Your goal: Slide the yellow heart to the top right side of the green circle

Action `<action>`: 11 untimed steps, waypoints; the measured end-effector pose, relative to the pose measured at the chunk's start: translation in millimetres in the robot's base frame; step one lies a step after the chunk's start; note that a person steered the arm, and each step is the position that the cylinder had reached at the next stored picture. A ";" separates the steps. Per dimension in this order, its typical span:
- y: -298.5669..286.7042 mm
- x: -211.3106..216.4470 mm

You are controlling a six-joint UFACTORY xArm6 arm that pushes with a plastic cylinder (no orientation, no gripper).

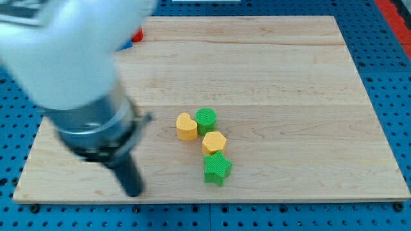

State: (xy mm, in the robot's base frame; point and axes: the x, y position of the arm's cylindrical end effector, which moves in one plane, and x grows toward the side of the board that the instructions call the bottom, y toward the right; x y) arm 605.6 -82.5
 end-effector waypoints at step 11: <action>52.7 -161.6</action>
